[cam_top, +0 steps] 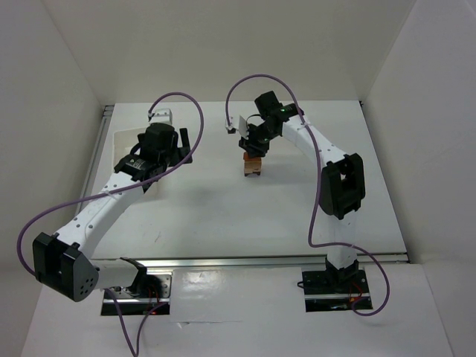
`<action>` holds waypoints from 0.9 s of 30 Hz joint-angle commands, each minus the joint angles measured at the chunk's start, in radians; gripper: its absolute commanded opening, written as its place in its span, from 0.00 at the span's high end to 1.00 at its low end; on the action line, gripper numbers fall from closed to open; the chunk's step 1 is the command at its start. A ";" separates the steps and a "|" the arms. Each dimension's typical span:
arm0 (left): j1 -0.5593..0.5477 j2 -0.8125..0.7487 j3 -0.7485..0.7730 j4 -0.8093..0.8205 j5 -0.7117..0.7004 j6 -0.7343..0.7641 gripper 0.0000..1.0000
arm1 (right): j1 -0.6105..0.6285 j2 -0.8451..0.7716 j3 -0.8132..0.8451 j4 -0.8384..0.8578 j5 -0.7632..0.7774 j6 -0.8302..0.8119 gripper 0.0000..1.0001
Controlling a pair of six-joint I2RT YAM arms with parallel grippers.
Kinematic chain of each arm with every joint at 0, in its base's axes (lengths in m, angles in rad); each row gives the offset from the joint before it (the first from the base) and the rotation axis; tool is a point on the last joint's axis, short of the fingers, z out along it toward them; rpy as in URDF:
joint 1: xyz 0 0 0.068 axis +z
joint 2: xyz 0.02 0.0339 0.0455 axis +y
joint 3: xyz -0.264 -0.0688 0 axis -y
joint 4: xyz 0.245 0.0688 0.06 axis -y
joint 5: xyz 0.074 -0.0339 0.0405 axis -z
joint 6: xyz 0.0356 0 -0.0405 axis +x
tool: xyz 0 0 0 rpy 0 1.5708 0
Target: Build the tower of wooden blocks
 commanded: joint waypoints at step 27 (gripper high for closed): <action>0.003 -0.028 -0.005 0.050 -0.007 0.039 0.00 | 0.007 0.023 -0.019 0.042 0.002 0.003 1.00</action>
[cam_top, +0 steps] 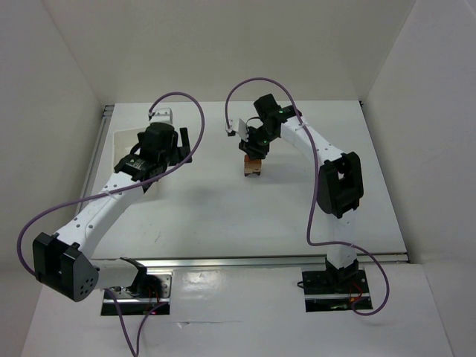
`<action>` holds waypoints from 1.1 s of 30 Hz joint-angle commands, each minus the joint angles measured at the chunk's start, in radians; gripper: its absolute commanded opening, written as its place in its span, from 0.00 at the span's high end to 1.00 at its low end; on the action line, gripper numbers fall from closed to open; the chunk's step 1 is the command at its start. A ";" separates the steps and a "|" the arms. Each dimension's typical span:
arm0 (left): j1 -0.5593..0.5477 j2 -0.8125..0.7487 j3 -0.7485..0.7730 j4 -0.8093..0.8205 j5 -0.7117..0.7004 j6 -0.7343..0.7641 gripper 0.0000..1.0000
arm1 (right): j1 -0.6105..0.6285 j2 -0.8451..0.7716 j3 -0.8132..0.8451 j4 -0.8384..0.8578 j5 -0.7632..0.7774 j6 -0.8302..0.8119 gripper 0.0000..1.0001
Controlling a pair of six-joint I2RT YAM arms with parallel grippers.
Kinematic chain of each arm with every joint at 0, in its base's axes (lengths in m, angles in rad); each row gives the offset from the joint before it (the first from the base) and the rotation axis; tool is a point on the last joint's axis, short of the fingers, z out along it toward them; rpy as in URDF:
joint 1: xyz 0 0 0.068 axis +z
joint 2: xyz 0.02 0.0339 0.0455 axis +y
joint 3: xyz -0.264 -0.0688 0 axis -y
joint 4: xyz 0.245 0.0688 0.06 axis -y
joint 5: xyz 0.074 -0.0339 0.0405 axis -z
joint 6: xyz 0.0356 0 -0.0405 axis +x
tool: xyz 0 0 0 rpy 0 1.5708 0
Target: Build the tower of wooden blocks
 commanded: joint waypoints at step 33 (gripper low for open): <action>0.025 -0.056 0.007 0.040 0.008 0.012 0.00 | -0.054 -0.252 -0.184 0.399 -0.041 0.188 0.00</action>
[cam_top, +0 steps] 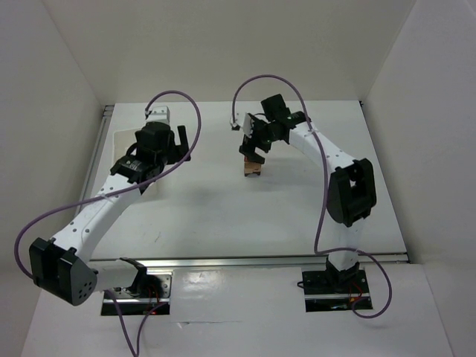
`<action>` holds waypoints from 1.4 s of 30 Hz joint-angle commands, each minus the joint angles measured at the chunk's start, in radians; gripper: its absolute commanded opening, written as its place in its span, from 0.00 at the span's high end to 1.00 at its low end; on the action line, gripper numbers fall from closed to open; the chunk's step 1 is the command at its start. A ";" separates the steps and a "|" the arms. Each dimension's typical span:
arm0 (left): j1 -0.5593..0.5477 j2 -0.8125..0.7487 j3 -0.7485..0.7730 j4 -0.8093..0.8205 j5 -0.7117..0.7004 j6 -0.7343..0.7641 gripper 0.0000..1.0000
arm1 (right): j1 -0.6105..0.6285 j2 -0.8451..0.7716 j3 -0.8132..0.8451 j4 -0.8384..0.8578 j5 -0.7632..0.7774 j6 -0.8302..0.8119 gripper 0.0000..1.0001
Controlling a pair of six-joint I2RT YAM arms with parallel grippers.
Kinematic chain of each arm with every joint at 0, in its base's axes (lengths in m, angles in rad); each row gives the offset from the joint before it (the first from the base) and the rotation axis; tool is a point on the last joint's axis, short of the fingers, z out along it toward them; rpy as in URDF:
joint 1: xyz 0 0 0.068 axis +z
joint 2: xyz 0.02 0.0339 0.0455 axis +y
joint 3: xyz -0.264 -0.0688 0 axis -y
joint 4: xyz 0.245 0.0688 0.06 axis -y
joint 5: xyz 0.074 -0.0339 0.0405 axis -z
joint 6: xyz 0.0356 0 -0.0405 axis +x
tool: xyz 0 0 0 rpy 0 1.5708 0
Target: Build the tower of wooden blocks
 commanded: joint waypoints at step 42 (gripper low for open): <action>0.326 0.034 0.035 0.115 0.442 -0.009 0.00 | -0.462 -0.711 -0.667 0.516 0.298 1.283 0.00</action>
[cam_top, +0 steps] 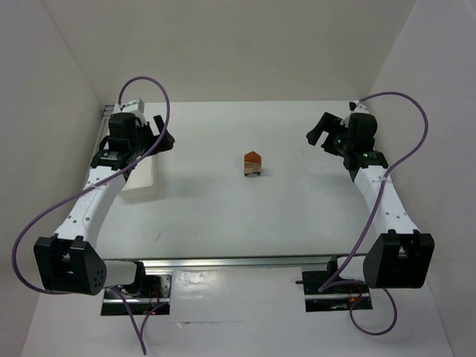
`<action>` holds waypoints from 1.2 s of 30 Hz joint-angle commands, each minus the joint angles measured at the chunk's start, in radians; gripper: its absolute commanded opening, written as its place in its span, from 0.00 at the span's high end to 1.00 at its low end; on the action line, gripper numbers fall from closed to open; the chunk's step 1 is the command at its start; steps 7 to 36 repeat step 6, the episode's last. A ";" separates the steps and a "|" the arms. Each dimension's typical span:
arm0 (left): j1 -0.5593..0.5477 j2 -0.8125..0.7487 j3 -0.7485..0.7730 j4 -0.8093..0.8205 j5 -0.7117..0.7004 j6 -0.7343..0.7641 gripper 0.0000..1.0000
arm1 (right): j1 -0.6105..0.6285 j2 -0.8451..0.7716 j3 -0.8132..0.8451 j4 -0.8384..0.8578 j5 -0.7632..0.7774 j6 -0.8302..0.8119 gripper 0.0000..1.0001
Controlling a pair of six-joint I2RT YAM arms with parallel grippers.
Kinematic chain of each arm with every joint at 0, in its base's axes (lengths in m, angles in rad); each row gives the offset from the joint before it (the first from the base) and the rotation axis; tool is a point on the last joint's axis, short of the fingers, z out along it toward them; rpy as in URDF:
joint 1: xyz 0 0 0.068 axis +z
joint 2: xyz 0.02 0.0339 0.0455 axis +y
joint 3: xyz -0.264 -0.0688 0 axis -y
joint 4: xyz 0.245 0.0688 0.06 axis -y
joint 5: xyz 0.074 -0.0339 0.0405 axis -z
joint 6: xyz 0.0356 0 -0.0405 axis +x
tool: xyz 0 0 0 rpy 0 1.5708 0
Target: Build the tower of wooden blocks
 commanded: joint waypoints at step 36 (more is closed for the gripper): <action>0.006 -0.021 0.032 0.024 0.017 -0.001 0.00 | 0.005 -0.027 -0.001 0.024 0.025 -0.028 0.00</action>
